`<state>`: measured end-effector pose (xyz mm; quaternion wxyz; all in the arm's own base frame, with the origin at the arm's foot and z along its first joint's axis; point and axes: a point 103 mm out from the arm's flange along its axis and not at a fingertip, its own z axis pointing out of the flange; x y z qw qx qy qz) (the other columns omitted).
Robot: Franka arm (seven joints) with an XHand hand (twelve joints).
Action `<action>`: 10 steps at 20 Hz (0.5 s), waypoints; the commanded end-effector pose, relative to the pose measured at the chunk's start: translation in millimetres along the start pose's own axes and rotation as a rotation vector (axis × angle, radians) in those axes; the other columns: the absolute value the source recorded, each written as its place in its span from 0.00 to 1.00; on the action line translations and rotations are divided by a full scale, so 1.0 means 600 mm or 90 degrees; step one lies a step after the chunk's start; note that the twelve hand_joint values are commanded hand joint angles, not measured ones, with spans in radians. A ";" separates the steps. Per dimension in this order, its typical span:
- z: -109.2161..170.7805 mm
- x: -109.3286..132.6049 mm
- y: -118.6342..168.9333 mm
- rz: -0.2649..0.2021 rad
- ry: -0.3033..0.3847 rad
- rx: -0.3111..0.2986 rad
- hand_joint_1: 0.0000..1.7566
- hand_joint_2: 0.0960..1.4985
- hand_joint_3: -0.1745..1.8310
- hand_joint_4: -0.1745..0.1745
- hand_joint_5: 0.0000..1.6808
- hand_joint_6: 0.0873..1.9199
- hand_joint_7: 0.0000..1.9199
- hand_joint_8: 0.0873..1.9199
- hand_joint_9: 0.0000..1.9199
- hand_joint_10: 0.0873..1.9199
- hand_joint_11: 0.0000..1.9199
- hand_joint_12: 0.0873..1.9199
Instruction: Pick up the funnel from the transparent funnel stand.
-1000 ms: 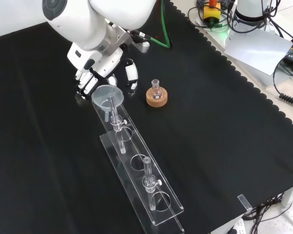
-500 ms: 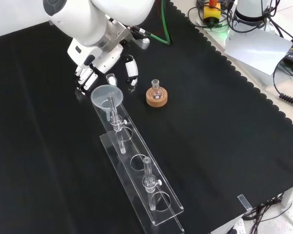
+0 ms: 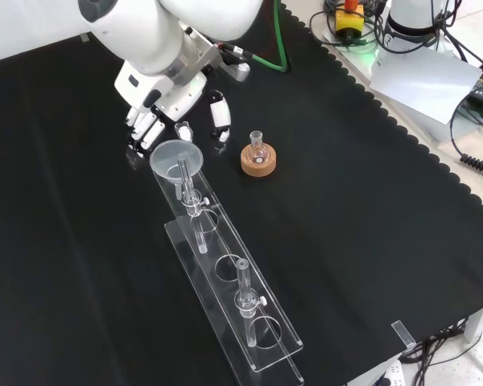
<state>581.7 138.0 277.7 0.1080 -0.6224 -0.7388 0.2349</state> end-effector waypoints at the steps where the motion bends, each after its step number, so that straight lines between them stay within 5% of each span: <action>1: -0.002 0.045 0.010 -0.003 -0.010 -0.017 0.43 0.34 0.42 0.24 0.05 0.00 0.00 0.30 0.18 0.36 0.15 0.72; 10: 0.027 0.033 0.032 -0.038 0.033 -0.045 0.44 0.33 0.42 0.24 0.05 0.00 0.00 0.24 0.14 0.37 0.15 0.72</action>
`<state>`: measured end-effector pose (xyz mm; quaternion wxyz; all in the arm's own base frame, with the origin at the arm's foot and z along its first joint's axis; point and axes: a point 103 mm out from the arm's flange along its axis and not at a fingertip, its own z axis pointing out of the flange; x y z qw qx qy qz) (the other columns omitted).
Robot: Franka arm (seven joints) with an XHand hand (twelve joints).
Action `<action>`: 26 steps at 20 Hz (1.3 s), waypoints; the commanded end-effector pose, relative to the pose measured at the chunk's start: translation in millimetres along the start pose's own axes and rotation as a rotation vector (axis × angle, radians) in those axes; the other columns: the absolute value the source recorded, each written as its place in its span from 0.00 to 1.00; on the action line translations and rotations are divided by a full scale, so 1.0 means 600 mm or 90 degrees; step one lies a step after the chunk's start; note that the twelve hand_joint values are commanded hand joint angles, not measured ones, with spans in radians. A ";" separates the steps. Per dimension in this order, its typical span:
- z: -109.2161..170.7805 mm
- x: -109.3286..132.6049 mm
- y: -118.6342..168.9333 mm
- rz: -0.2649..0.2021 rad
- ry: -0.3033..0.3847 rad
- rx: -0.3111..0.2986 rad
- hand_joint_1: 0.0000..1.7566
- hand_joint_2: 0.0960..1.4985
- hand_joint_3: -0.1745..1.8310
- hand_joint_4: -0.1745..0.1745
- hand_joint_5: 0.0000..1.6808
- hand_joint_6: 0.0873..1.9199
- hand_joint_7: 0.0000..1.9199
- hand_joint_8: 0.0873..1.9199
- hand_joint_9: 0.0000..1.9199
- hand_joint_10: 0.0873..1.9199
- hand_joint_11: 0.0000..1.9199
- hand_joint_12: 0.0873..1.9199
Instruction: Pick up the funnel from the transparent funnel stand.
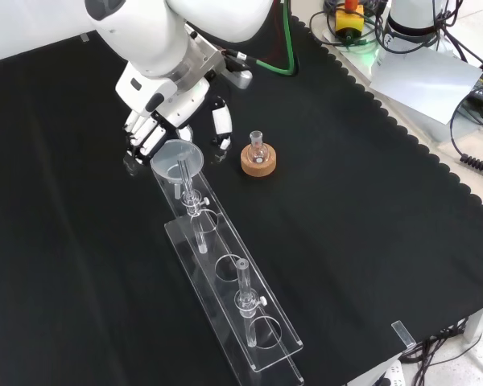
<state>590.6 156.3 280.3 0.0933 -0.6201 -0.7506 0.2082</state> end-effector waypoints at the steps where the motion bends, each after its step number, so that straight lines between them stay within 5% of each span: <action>1: 0.044 0.008 0.015 -0.025 0.027 -0.005 0.44 0.33 0.42 0.24 0.05 0.00 0.00 0.24 0.14 0.37 0.15 0.72; 13: 0.044 -0.001 0.012 -0.022 0.020 -0.032 0.45 0.33 0.42 0.23 0.08 0.00 0.01 0.29 0.20 0.35 0.15 0.72; 16: 0.039 0.004 0.004 -0.012 -0.021 -0.086 0.47 0.35 0.43 0.27 0.24 0.01 0.19 0.35 0.35 0.32 0.21 0.68; 18: 0.031 0.007 -0.003 -0.010 -0.053 -0.120 0.50 0.38 0.43 0.32 0.38 0.18 0.35 0.38 0.49 0.30 0.31 0.63; 21: 0.007 0.011 -0.017 -0.009 -0.100 -0.153 0.54 0.40 0.43 0.30 0.46 0.39 0.45 0.42 0.60 0.28 0.44 0.54; 26: -0.071 0.005 -0.061 -0.008 -0.136 -0.178 0.56 0.41 0.43 0.28 0.48 0.44 0.48 0.43 0.62 0.28 0.48 0.51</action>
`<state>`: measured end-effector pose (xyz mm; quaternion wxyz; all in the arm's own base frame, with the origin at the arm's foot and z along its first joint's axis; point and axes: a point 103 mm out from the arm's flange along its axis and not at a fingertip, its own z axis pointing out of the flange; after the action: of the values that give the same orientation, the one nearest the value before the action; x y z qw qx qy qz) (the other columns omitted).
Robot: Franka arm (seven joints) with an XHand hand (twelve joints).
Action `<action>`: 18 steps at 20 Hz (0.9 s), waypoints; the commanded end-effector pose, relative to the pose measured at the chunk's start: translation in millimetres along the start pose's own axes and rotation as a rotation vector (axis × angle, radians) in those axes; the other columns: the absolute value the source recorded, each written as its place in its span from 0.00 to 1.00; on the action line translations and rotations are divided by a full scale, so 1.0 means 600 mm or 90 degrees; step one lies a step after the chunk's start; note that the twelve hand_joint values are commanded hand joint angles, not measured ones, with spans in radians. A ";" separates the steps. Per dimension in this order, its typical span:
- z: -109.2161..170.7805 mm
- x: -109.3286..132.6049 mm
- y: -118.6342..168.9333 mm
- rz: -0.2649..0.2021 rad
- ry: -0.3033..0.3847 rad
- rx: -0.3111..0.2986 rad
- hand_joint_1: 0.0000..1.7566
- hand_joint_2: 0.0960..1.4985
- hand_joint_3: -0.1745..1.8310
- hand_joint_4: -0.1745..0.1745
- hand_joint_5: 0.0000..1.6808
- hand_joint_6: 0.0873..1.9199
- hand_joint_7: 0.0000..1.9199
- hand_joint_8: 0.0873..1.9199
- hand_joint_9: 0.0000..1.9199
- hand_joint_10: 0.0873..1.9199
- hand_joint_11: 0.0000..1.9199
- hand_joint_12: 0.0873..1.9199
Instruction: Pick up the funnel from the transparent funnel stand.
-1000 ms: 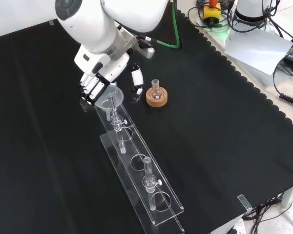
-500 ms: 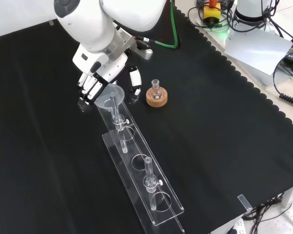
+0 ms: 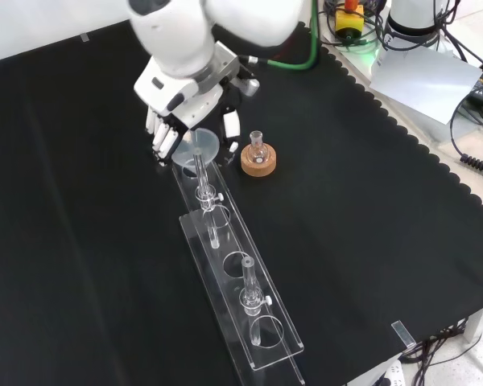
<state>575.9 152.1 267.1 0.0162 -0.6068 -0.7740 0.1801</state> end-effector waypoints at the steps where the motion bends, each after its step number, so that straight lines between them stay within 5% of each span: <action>1: -0.124 -0.009 -0.042 0.007 -0.080 -0.088 0.56 0.41 0.43 0.28 0.48 0.44 0.47 0.43 0.62 0.28 0.48 0.51; 8: -0.173 -0.032 -0.105 0.030 -0.076 -0.086 0.56 0.41 0.43 0.28 0.48 0.44 0.46 0.43 0.63 0.28 0.48 0.50; 18: -0.153 -0.042 -0.213 0.066 -0.050 -0.080 0.55 0.41 0.44 0.30 0.48 0.45 0.45 0.43 0.63 0.29 0.48 0.50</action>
<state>527.3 140.3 393.0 -0.0716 -0.6214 -0.7642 0.1571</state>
